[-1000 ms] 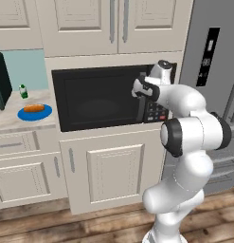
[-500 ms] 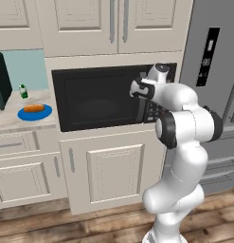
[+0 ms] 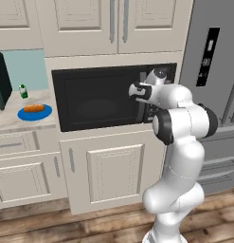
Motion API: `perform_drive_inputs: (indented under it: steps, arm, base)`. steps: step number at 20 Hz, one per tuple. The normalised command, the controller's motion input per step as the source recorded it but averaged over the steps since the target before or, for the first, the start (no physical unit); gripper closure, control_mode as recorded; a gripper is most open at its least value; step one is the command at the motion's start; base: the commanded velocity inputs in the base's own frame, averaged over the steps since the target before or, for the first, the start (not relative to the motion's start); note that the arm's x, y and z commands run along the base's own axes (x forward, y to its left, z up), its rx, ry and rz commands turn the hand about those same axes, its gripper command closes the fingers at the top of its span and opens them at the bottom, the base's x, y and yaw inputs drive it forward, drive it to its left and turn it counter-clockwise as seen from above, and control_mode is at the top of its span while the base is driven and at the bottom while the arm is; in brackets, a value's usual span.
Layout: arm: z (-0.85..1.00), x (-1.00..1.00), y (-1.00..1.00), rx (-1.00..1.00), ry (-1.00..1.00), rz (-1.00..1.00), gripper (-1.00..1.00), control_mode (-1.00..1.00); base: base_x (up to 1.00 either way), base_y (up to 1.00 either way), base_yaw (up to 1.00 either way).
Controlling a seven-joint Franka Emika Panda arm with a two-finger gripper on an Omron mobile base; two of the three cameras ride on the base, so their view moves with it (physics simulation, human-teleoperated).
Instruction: Pick the hotdog bun from the counter and place it in the microwave. Then turn on the microwave.
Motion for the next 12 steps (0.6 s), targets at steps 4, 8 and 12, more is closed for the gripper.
perform_drive_inputs:
  steps: [4, 8, 12]
  arm:
    - [-0.11, 0.25, 0.00, 0.00, -0.09, 0.00, -1.00, -1.00]
    - [-0.09, 0.29, 0.00, 0.00, -0.10, 0.00, -1.00, -1.00]
    - [-0.12, 0.34, 0.00, 0.00, -0.07, 0.00, -1.00, -1.00]
  base:
    - [0.00, 0.00, 0.00]
    - [0.00, 0.00, 0.00]
    - [0.00, 0.00, 0.00]
